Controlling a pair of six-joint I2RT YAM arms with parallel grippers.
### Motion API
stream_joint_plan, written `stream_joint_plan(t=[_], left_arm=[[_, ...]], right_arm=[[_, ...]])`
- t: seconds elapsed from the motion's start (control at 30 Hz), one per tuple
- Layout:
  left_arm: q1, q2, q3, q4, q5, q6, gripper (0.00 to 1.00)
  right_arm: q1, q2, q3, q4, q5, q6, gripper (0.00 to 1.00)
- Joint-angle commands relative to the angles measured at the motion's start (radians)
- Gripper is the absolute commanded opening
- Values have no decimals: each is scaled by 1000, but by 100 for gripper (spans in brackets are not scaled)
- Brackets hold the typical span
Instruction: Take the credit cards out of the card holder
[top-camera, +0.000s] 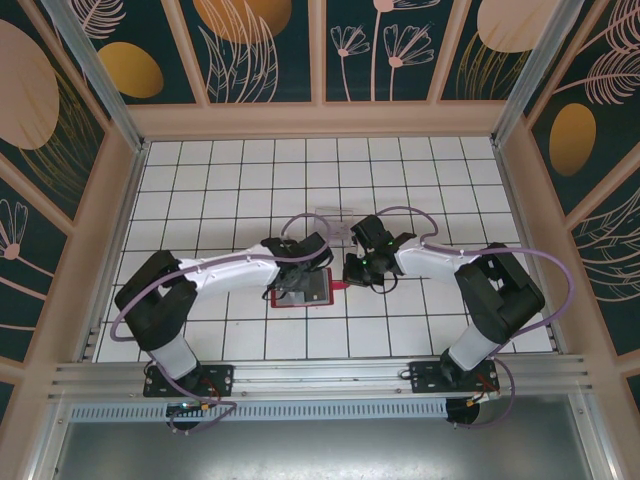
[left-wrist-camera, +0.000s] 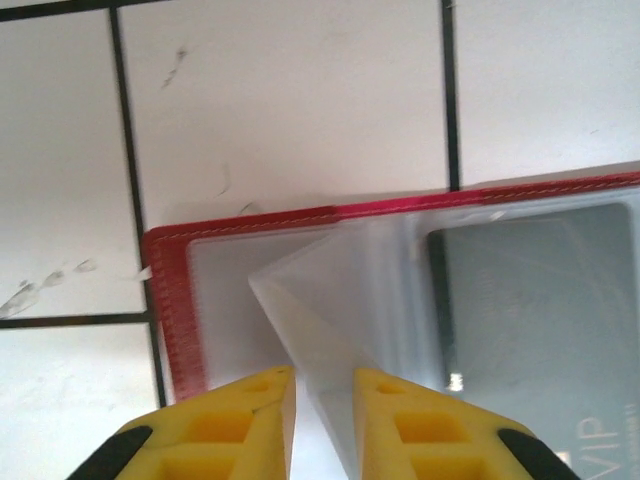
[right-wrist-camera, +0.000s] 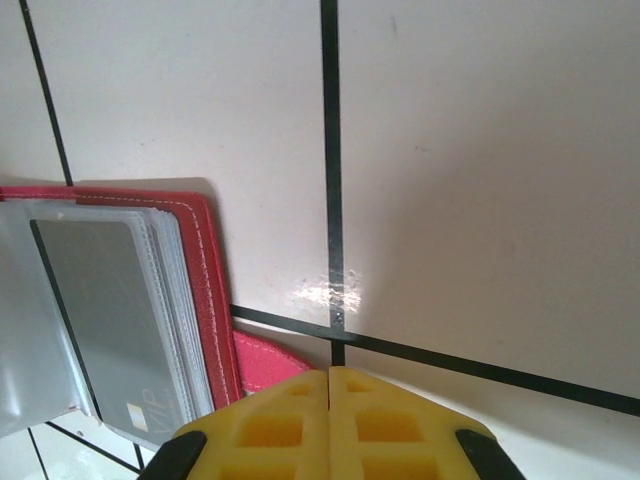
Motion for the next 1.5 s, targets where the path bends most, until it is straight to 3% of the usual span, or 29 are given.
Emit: stream_joint_plan(t=[0.0, 0.2, 0.37, 0.6, 0.83, 1.07, 1.47], left_arm=[[4, -51, -46, -69, -36, -34, 23], [14, -144, -118, -92, -46, -63, 23], [25, -213, -82, -54, -11, -67, 23], [104, -263, -163, 277, 270, -77, 21], [190, -227, -308, 557, 476, -89, 21], [200, -175, -355, 617, 533, -85, 22], [207, -131, -355, 581, 521, -65, 22]], right_arm=[[-6, -27, 9, -40, 31, -2, 6], [-8, -25, 21, -53, 37, -5, 8], [-6, -49, 54, -112, 89, -7, 25], [4, -112, 132, -226, 179, -5, 31], [69, -63, 194, -213, 94, -15, 30], [126, 50, 254, -199, 87, -13, 30], [152, 172, 233, -144, 73, 4, 30]])
